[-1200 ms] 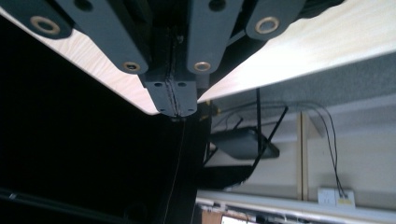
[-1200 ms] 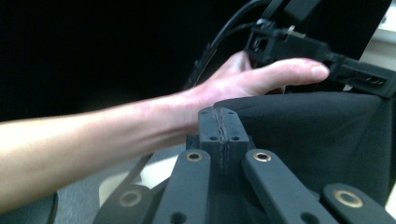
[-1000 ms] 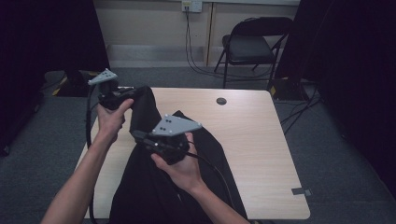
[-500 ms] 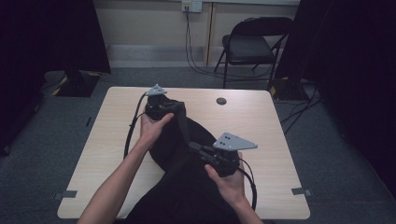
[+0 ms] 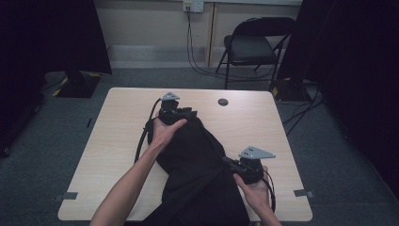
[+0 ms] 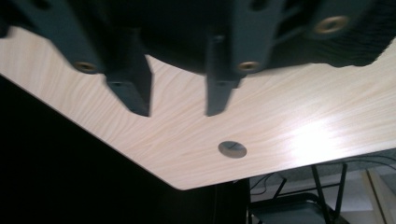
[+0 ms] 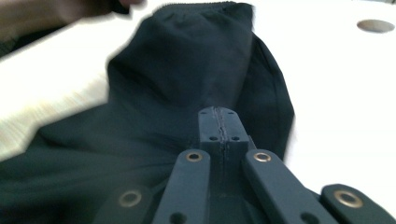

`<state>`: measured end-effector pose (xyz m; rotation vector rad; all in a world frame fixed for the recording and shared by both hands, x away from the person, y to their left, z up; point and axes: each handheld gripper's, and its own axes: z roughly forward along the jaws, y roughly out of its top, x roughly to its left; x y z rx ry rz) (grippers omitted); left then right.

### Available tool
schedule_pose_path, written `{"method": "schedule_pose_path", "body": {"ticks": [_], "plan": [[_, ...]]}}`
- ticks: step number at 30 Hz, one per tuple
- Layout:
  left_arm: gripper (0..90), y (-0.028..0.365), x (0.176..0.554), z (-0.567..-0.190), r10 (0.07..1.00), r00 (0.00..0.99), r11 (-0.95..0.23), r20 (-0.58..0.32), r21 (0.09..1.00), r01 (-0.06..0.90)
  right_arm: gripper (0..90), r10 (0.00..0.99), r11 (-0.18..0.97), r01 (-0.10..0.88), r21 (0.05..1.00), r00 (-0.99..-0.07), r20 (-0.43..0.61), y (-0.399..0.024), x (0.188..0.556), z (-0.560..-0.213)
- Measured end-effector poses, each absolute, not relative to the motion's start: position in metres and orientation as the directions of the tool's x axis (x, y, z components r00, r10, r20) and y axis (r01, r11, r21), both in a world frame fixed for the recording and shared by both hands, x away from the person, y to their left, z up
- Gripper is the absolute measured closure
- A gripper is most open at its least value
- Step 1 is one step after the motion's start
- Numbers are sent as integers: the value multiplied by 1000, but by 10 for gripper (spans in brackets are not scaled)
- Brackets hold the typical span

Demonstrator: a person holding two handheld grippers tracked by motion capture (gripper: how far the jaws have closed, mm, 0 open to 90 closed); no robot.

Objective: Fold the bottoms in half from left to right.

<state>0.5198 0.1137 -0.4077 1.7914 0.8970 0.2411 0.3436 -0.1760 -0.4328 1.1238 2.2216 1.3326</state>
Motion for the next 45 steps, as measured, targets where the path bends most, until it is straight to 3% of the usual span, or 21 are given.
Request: {"method": "schedule_pose_path", "body": {"ticks": [2,5,13,14,15,16,20,24,28,32,37,44,45], "plan": [[493,121,511,-405,685,693,-159,-223,883,441,893,779,296,494,818,-620,92,-183,345,-448],[487,137,496,-413,694,690,-189,-206,873,451,891,793,287,536,794,-598,117,-191,350,-454],[614,177,459,-437,682,708,-265,-185,839,475,811,825,300,524,797,-562,58,-202,343,-447],[666,181,453,-439,672,714,-264,-194,838,477,750,838,296,512,807,-545,39,-203,338,-445],[666,184,448,-442,671,718,-278,-185,835,474,750,838,296,512,807,-545,39,-203,338,-445],[716,187,442,-445,667,722,-288,-186,829,480,747,826,285,507,814,-560,59,-202,335,-443],[754,186,418,-462,635,743,-336,-211,791,511,729,772,337,482,809,-633,55,-175,335,-444],[706,177,405,-481,615,765,-419,-191,743,522,724,688,384,469,795,-720,92,-137,339,-451],[650,170,402,-494,626,771,-481,-117,720,499,720,636,459,458,762,-768,78,-110,340,-463],[722,168,408,-494,651,758,-503,-44,722,474,694,602,510,458,728,-794,78,-89,343,-476],[766,170,435,-494,699,715,-488,-15,721,491,654,613,536,484,692,-786,76,-71,358,-491],[779,179,485,-495,761,648,-445,2,729,520,637,633,512,468,720,-773,52,-43,392,-495],[778,179,491,-495,765,644,-439,-8,725,530,594,636,514,472,716,-770,52,-38,398,-495]]}}
